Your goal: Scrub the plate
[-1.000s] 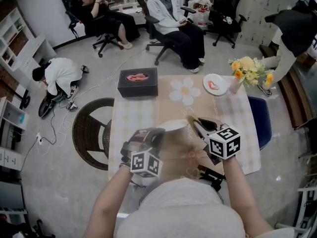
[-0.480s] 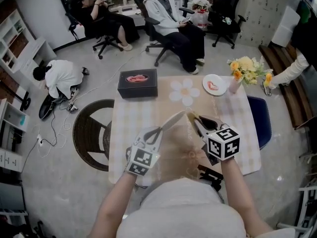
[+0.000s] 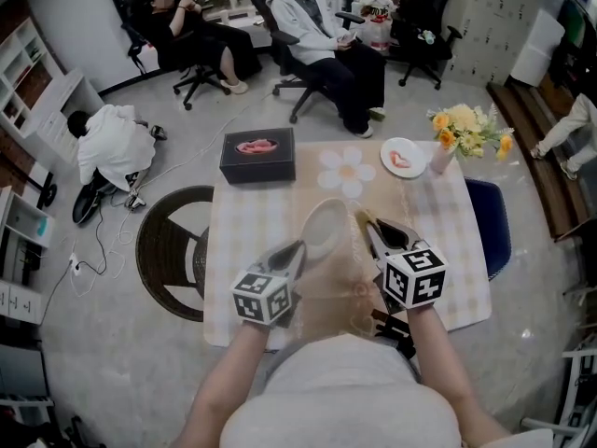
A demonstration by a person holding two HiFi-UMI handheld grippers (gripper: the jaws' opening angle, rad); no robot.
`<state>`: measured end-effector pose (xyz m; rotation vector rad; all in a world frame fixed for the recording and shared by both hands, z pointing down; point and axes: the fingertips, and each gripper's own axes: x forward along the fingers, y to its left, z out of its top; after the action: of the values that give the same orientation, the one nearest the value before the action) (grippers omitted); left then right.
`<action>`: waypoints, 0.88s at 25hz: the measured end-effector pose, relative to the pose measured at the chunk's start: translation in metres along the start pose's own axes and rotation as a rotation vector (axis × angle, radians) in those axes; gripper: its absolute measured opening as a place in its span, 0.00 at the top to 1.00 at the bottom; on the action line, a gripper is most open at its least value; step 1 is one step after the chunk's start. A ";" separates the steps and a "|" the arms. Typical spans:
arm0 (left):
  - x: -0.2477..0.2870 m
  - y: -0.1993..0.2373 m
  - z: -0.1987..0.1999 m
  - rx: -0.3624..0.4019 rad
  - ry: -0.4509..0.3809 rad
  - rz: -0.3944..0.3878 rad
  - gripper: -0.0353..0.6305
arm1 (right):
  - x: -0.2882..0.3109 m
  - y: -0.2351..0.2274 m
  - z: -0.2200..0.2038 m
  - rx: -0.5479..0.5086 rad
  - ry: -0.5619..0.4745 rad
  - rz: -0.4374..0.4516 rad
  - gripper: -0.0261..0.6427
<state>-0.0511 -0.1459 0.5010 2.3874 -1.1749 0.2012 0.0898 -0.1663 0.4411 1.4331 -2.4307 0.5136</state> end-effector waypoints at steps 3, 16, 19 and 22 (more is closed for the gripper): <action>0.001 0.007 -0.008 -0.184 -0.025 -0.019 0.92 | -0.003 -0.003 0.004 -0.008 -0.023 -0.027 0.89; 0.009 0.014 -0.039 -0.452 -0.025 -0.065 0.92 | 0.022 0.027 -0.012 -0.105 0.023 0.137 0.89; 0.009 0.013 -0.042 -0.465 -0.020 -0.072 0.92 | 0.030 0.036 -0.017 -0.116 0.032 0.204 0.89; 0.008 0.016 -0.047 -0.504 -0.027 -0.069 0.92 | 0.036 0.040 -0.025 -0.099 0.037 0.254 0.89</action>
<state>-0.0549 -0.1375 0.5506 1.9833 -1.0082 -0.1370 0.0391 -0.1658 0.4720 1.0731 -2.5835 0.4611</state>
